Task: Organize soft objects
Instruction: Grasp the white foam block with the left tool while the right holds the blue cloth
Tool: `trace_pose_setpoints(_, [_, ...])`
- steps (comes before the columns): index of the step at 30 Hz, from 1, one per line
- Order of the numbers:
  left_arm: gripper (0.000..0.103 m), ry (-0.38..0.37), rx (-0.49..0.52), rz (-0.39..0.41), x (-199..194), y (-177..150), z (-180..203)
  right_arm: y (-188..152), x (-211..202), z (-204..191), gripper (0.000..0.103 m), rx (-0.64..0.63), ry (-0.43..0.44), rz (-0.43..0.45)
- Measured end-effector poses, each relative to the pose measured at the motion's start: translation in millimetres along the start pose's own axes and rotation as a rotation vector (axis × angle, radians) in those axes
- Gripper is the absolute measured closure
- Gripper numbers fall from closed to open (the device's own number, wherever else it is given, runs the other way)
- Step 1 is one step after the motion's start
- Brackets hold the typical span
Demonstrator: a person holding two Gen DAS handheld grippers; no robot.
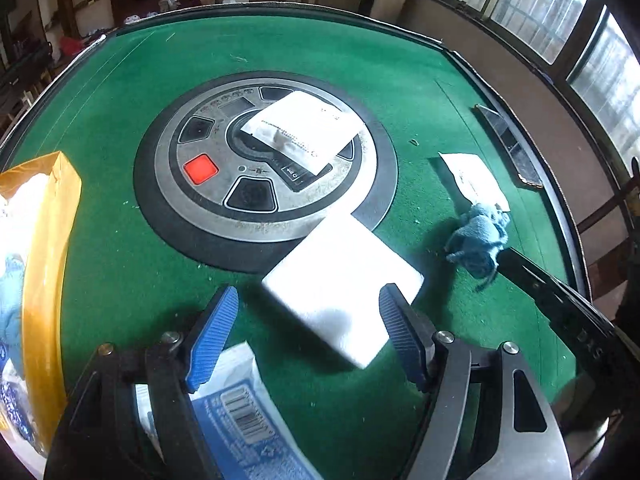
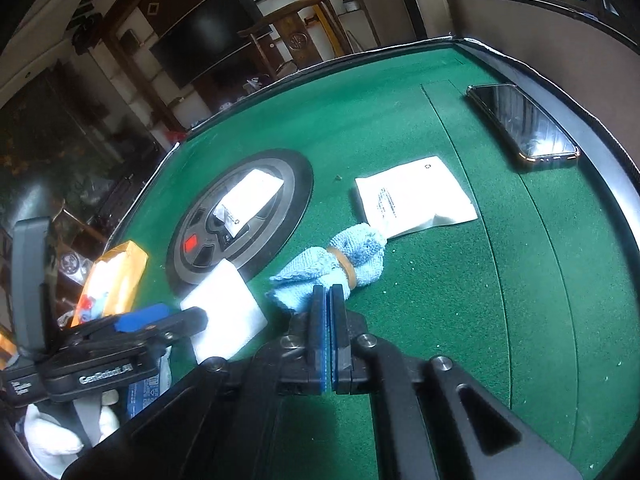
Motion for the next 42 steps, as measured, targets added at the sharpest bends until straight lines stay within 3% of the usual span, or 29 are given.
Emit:
trace_pose_setpoints(5, [0.027,0.032,0.006,-0.045,28,1,12,9,-10,17,0.101,0.095,-0.001,0.036])
trace_pose_setpoints(11, [0.022,0.059,0.035,-0.009,32,5,27,24,-25,41,0.101,0.191,-0.019,0.106])
trace_pose_setpoints(16, [0.02,0.073,0.068,0.028,37,10,41,22,-19,45,0.101,0.203,-0.038,0.085])
trace_pose_setpoints(18, [0.042,0.076,0.13,0.053,36,10,51,18,-14,47,0.1,0.215,-0.046,0.053])
trace_pose_setpoints(21, [0.07,0.01,0.247,0.081,30,11,69,13,-10,49,0.089,0.241,-0.033,0.023])
trace_pose_setpoints(23, [0.078,-0.036,0.241,0.066,24,12,72,12,-9,45,0.07,0.241,-0.012,0.025])
trace_pose_setpoints(25, [0.079,-0.077,0.236,0.066,17,13,72,12,-10,41,0.057,0.237,-0.001,0.034])
trace_pose_setpoints(31, [0.079,-0.198,0.236,0.044,14,5,91,7,-2,41,0.055,0.2,-0.035,0.026])
trace_pose_setpoints(34, [0.079,-0.256,0.255,0.021,13,-4,106,2,4,42,0.055,0.143,-0.092,0.013])
trace_pose_setpoints(36, [0.079,-0.257,0.279,0.023,10,-9,112,0,6,46,0.066,0.147,-0.1,-0.002])
trace_pose_setpoints(37, [0.076,-0.262,0.278,0.02,9,-10,114,0,5,50,0.077,0.16,-0.11,-0.007])
trace_pose_setpoints(39, [0.069,-0.262,0.249,0.015,6,-10,112,1,-1,60,0.079,0.24,-0.077,0.001])
trace_pose_setpoints(41, [0.042,-0.273,0.212,0.002,5,-11,109,5,-7,71,0.08,0.331,-0.035,0.023])
trace_pose_setpoints(42, [0.037,-0.276,0.196,-0.001,5,-11,107,7,-11,77,0.08,0.367,-0.022,0.038])
Point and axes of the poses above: each gripper's, at about its wrist camera, not at the fingertips, and x roughly the way its jaws point, z to its right, y to its top, the point moved 7 cm from there along x, roughly the way its jaws point, and after that the axes turned 15 degrees about z, right-handed, at the moved point
